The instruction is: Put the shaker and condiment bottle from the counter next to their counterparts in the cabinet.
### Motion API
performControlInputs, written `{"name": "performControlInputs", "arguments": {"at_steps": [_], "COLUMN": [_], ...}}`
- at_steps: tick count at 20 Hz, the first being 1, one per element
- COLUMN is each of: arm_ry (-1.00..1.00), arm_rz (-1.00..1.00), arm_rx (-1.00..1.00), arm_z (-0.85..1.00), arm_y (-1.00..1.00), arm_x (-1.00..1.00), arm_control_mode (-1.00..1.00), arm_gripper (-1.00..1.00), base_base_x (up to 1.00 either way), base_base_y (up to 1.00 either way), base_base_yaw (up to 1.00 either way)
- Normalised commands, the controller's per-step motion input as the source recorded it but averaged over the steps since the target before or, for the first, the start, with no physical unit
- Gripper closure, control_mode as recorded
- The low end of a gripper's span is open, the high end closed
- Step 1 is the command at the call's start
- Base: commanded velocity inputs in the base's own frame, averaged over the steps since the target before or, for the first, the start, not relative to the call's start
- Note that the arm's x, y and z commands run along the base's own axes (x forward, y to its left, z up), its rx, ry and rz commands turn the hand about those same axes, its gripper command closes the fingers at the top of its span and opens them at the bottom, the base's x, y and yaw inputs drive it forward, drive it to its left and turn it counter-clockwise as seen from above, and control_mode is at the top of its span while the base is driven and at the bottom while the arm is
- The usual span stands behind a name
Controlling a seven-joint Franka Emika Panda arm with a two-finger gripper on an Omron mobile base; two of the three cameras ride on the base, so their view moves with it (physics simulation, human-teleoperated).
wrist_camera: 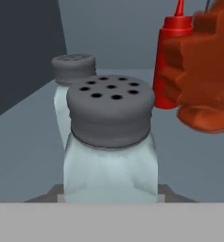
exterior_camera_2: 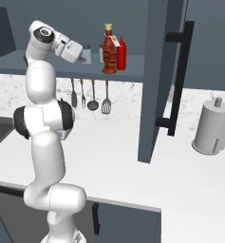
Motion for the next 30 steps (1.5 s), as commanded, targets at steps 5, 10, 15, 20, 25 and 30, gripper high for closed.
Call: {"name": "performControlInputs", "arguments": {"at_steps": [5, 10, 15, 20, 25, 30], "arm_ry": [0.00, 0.00, 0.00, 0.00, 0.00, 0.00], "arm_rz": [-0.05, -0.03, -0.01, 0.00, 0.00, 0.02], "arm_rx": [0.01, 0.00, 0.00, 0.00, 0.00, 0.00], "arm_z": [-0.19, -0.29, -0.33, -0.33, -0.22, -0.17], "arm_y": [-0.14, -0.09, -0.02, 0.03, 0.30, 0.59], "arm_x": [0.08, 0.18, 0.18, -0.01, -0.28, -0.56], "arm_control_mode": [-1.00, -1.00, -1.00, -1.00, -1.00, -1.00], "arm_gripper": [1.00, -1.00, -1.00, -1.00, -1.00, -1.00], "base_base_x": [0.00, 0.00, 0.00, 0.00, 0.00, 0.00], "base_base_y": [0.00, 0.00, 0.00, 0.00, 0.00, 0.00], "base_base_yaw": [0.00, 0.00, 0.00, 0.00, 0.00, 0.00]}}
